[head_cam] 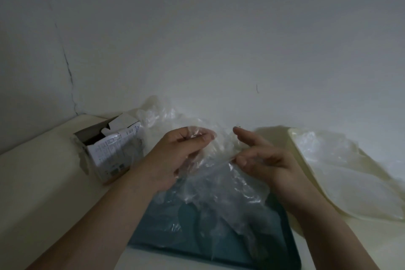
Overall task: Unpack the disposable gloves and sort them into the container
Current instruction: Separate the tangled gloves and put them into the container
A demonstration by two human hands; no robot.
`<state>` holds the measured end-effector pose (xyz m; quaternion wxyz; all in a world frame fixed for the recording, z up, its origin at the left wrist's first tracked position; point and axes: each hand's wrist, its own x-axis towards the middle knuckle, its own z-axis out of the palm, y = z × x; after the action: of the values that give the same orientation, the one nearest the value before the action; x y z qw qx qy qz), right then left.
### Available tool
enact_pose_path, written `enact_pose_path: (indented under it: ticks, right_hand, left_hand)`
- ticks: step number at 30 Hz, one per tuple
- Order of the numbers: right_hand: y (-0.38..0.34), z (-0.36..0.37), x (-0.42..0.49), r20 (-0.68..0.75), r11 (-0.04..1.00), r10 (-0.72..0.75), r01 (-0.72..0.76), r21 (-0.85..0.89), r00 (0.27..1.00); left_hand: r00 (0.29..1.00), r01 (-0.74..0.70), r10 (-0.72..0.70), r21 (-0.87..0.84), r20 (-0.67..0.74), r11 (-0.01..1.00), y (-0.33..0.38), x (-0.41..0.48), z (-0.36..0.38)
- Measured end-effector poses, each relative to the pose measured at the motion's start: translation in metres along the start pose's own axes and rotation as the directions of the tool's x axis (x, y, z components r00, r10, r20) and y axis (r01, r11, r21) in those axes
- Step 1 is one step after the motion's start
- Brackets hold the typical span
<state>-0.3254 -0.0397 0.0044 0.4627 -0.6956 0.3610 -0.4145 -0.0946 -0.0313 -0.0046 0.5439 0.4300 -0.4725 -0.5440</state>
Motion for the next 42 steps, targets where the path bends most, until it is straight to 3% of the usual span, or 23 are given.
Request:
enact_pose_path:
  ticks: [2,4,9,12,15,21,27,30,33,36,42]
  right_hand:
    - [0.002,0.003,0.001,0.123,0.984,-0.045,0.023,0.179,0.991]
    - [0.004,0.013,0.001,0.116,0.966,-0.108,0.077,0.245,0.987]
    - [0.003,0.032,-0.002,-0.23,0.962,-0.218,0.249,0.112,0.948]
    - [-0.006,0.031,-0.003,-0.348,0.965,-0.069,0.151,0.213,0.935]
    - [-0.017,0.027,-0.005,-0.39,0.973,0.039,0.055,0.225,0.92]
    - [-0.035,0.0,-0.015,-0.52,0.997,-0.015,0.053,0.058,0.854]
    - [-0.054,-0.027,-0.027,-0.418,1.0,-0.02,0.02,-0.004,0.908]
    - [-0.065,-0.063,-0.029,-0.459,0.99,-0.065,0.001,-0.139,0.886]
    - [-0.069,-0.109,-0.024,-0.503,0.899,-0.143,-0.101,-0.427,0.853]
    - [-0.058,-0.146,-0.013,-0.524,0.733,-0.144,-0.265,-0.626,0.84]
    - [-0.024,-0.176,0.006,-0.52,0.39,-0.141,-0.435,-0.812,0.843]
  left_hand:
    - [1.0,-0.006,0.006,-0.01,0.026,1.0,0.005,-0.007,0.01]
    - [0.998,-0.057,0.057,0.006,0.026,0.998,0.007,-0.011,0.017]
    - [0.987,-0.161,0.162,0.054,-0.012,0.986,0.013,-0.023,0.029]
    - [0.988,-0.109,0.118,0.09,-0.096,0.99,0.02,-0.033,0.031]
    - [0.975,-0.087,0.132,0.24,-0.177,0.967,0.018,-0.036,0.024]
    - [0.975,-0.085,0.146,0.323,-0.168,0.942,0.02,-0.048,0.015]
    - [0.99,-0.051,0.09,0.331,-0.106,0.942,0.024,-0.044,0.041]
    - [0.995,-0.06,0.083,0.326,-0.056,0.943,0.034,-0.041,0.064]
    - [0.993,-0.07,0.1,0.371,-0.062,0.926,0.043,-0.035,0.081]
    - [0.987,-0.099,0.142,0.43,-0.069,0.897,0.049,-0.029,0.09]
    - [0.977,-0.18,0.213,0.445,-0.026,0.878,0.07,-0.02,0.098]
